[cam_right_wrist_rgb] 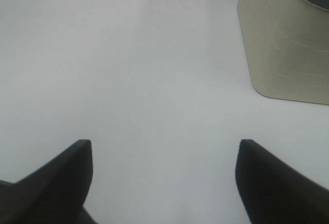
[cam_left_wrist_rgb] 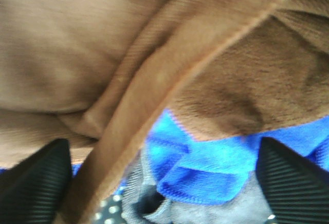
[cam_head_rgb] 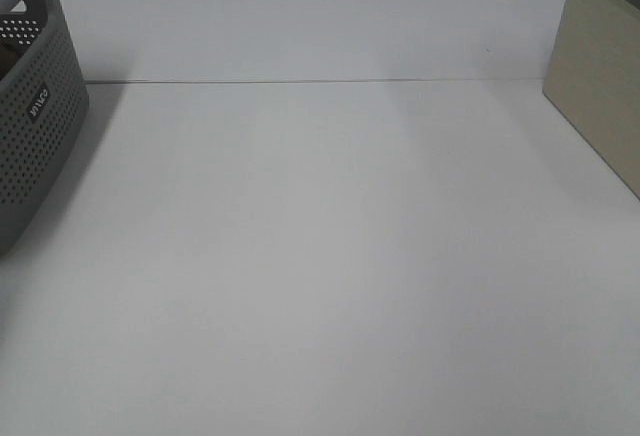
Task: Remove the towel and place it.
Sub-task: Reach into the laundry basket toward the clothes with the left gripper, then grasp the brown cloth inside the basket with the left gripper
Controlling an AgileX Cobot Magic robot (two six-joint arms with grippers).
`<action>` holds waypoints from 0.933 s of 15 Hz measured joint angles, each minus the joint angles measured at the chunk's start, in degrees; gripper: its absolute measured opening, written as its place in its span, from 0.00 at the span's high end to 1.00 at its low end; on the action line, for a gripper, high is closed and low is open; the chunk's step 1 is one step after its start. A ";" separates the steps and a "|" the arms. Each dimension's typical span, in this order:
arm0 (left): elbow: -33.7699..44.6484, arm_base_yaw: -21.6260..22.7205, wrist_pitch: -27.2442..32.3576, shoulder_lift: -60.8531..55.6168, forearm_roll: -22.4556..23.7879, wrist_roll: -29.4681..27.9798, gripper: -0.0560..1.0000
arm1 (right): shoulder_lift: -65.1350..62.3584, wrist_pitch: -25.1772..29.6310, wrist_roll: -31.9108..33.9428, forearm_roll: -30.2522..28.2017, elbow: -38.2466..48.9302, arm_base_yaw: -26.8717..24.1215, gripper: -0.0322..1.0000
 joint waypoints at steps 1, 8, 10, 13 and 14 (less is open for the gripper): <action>-0.23 0.00 0.11 0.00 0.46 0.00 0.24 | 0.00 0.00 0.00 0.00 0.00 0.00 0.25; -3.78 0.00 0.23 0.00 0.23 -7.96 0.69 | 0.00 0.00 0.00 0.00 0.00 0.00 0.25; -3.78 0.00 0.23 0.00 -0.06 -9.63 0.69 | 0.00 0.00 0.00 0.00 0.00 0.00 0.25; -3.78 0.00 0.17 0.06 0.17 -10.03 0.70 | 0.00 0.00 0.00 0.00 0.00 0.00 0.25; -3.78 0.00 -0.29 0.06 0.86 -10.03 0.72 | 0.00 0.00 0.00 0.00 0.00 0.00 0.25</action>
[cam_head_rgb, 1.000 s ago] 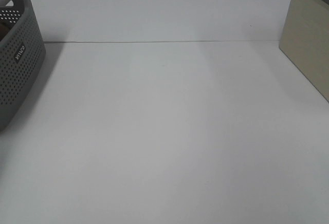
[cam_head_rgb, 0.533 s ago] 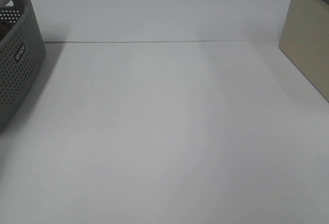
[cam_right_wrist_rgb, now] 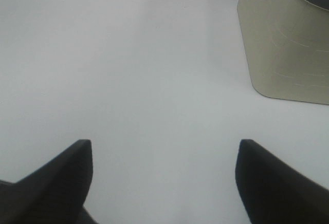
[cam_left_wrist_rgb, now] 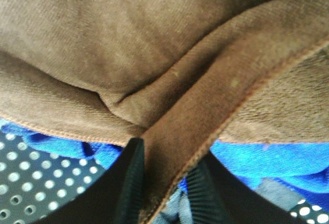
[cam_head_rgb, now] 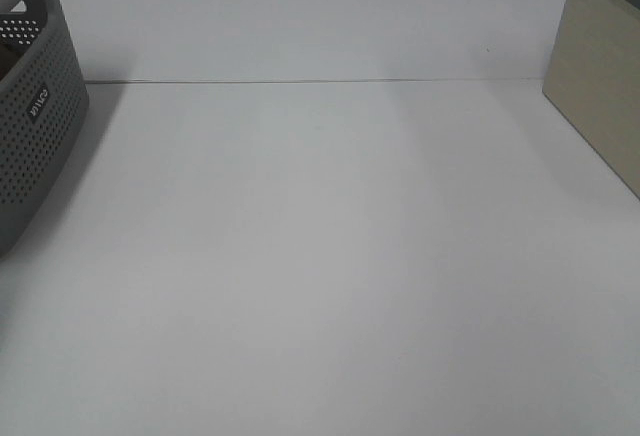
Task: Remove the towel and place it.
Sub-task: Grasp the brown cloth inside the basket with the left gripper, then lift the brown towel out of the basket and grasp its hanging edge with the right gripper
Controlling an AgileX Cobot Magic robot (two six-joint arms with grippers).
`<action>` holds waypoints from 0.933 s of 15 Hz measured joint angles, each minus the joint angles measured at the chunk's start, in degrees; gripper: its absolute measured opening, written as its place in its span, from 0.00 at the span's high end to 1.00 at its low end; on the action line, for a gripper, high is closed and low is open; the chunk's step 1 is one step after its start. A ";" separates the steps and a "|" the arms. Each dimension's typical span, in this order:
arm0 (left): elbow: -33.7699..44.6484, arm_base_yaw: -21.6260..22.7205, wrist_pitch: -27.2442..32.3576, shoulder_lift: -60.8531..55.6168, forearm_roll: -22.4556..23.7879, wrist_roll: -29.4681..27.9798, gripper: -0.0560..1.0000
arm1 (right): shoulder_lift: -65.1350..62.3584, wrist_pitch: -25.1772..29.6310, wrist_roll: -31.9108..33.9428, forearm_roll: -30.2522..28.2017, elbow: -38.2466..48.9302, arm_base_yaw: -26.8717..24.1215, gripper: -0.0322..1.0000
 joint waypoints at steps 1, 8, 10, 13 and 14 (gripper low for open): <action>0.00 0.00 -0.06 0.00 0.34 0.00 0.77 | 0.00 0.00 0.00 0.00 0.00 0.00 0.25; -0.06 -3.44 -0.17 -6.25 2.64 0.00 0.95 | 0.00 0.00 0.00 0.00 0.00 0.00 0.25; -0.11 -6.36 -0.17 -12.43 2.58 -0.29 0.95 | 0.00 0.00 0.00 0.00 0.00 0.00 0.25; -0.17 -10.14 -0.11 -19.19 2.52 -2.58 0.95 | 0.00 0.00 0.00 0.00 0.00 0.00 0.25; -0.17 -11.63 -0.11 -21.94 2.52 -3.50 0.95 | 0.00 0.00 0.00 0.00 0.00 0.00 0.25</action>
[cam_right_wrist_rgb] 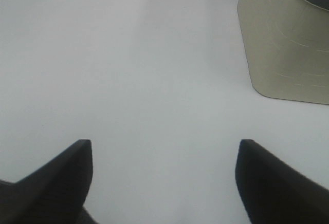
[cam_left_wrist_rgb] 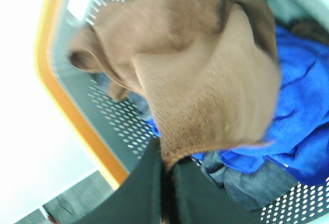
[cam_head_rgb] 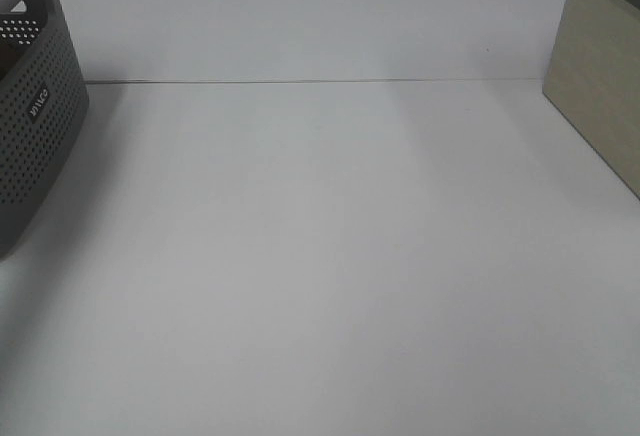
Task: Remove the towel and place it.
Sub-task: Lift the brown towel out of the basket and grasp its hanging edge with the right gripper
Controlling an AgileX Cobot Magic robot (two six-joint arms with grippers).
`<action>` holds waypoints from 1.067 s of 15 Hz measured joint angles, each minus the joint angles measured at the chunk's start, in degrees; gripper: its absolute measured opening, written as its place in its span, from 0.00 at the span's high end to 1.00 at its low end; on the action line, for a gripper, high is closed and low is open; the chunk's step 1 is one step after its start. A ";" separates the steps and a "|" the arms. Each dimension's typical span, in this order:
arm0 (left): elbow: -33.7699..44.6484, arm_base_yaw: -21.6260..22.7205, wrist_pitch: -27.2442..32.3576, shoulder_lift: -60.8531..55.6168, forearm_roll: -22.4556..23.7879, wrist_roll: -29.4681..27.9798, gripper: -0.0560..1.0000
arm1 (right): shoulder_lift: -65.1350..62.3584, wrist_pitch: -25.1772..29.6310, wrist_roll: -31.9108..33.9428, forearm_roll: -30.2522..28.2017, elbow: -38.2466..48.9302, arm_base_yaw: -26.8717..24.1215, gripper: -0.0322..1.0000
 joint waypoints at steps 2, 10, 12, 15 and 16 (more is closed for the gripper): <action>0.00 -3.38 0.00 -4.76 0.23 -1.03 0.95 | 0.00 0.00 0.00 0.00 0.00 0.00 0.25; -9.80 -25.55 -2.29 -13.06 7.68 -7.73 0.95 | 3.21 -0.57 -1.49 4.76 -0.46 0.00 0.25; -11.34 -30.37 -4.30 -13.06 7.79 -7.91 0.95 | 9.63 -5.21 -8.94 11.06 -1.03 0.00 0.25; -11.34 -36.96 -9.11 -12.89 8.08 -7.91 0.95 | 23.84 -17.65 -30.37 29.62 -1.26 0.00 0.25; -11.34 -39.08 -11.57 -12.61 8.25 -7.91 0.95 | 26.18 -18.74 -35.01 33.75 -1.26 0.00 0.25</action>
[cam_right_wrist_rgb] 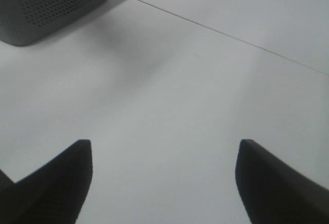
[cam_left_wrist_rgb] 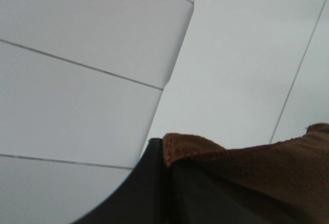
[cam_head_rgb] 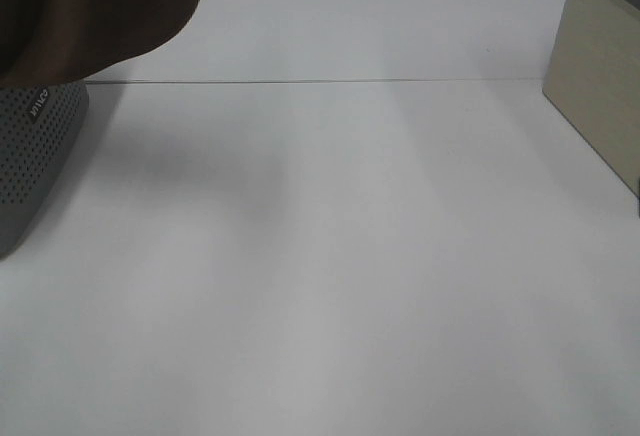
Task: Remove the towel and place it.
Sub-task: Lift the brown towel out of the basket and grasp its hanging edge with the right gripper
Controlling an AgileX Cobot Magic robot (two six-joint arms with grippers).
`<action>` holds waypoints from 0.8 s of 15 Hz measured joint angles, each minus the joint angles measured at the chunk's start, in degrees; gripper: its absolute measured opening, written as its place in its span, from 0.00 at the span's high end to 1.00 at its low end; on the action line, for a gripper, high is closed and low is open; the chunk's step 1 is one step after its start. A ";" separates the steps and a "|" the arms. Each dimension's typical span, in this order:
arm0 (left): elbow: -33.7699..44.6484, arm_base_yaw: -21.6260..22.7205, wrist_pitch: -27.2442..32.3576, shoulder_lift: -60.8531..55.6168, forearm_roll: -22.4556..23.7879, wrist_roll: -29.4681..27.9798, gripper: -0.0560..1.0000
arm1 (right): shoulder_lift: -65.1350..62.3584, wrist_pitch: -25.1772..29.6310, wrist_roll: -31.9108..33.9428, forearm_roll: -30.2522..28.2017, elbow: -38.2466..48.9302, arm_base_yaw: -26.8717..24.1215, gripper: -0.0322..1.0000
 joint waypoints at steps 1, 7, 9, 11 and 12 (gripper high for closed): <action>0.00 -0.80 -0.92 0.17 0.17 0.00 0.95 | 5.50 -1.66 -9.28 7.73 0.00 0.00 0.25; 0.00 -9.63 -3.27 5.56 0.40 9.34 0.95 | 46.12 10.08 -55.41 42.06 -15.18 0.00 0.25; 0.00 -10.94 -3.55 5.84 0.34 11.97 0.95 | 52.02 13.12 -56.84 42.40 -19.88 0.00 0.25; 0.00 -12.26 -4.30 5.90 0.29 14.90 0.95 | 58.16 16.73 -58.21 42.51 -24.98 0.00 0.25; 0.00 -12.61 -4.70 5.90 -0.17 15.36 0.95 | 60.56 18.51 -58.50 42.51 -27.10 0.17 0.25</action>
